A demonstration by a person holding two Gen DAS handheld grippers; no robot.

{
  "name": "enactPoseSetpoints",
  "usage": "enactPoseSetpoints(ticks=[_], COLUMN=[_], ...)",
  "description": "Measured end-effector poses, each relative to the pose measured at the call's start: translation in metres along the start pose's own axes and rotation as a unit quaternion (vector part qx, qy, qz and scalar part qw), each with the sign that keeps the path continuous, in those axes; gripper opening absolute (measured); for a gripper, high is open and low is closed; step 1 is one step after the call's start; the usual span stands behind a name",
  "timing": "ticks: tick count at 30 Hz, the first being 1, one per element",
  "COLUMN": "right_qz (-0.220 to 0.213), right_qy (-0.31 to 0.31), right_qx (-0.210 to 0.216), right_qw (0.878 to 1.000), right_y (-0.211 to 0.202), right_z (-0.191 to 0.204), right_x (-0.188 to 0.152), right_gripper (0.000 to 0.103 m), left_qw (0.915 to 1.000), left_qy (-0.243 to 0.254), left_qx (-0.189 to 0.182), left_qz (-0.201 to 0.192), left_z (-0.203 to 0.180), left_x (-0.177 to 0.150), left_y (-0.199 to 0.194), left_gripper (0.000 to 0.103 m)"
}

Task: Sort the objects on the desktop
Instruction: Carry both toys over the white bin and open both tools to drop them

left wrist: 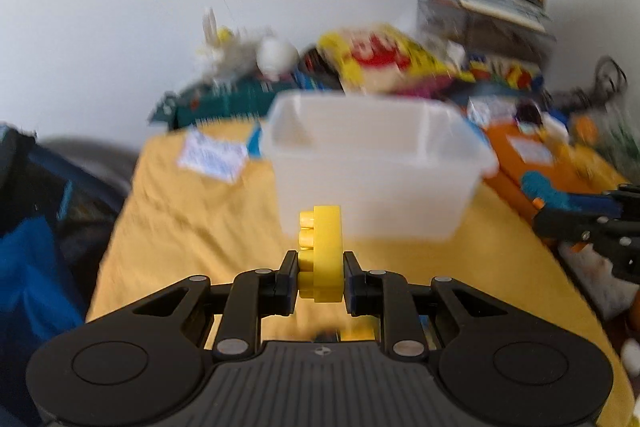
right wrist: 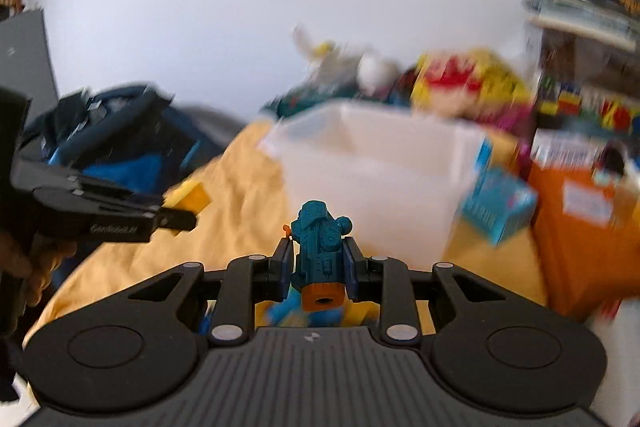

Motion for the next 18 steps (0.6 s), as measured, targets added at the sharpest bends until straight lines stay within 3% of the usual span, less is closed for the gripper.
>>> enactPoseSetpoints(ticks=[4,10,18], right_qz=[-0.028,-0.024,-0.001], right_qy=[-0.007,0.012,0.023], right_qx=[-0.017,-0.029,-0.054], right_qw=[0.999,0.999,0.998], right_y=[0.006,0.029,0.069], right_z=[-0.018,-0.047,-0.075], right_x=[0.043,0.088,0.106], right_gripper=[0.029,0.029,0.029], left_qw=[0.9996,0.9992,0.9996], left_qy=[-0.013,0.001,0.003], left_qx=[0.007,0.013,0.024], left_qz=[-0.024,-0.037,-0.012], left_z=[-0.002,-0.015,-0.025], left_x=[0.05,0.102,0.126], left_y=[0.013,0.046,0.094], left_gripper=[0.025,0.025,0.025])
Point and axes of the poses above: each gripper's, at about its wrist camera, not at the fingertips, and y roughly the way its jaws point, z to its left, x to its top, the point moved 2 cm from there along y, roughly the way its jaws point, and after that the axes turned 12 degrees about x, right-handed, at the moved point
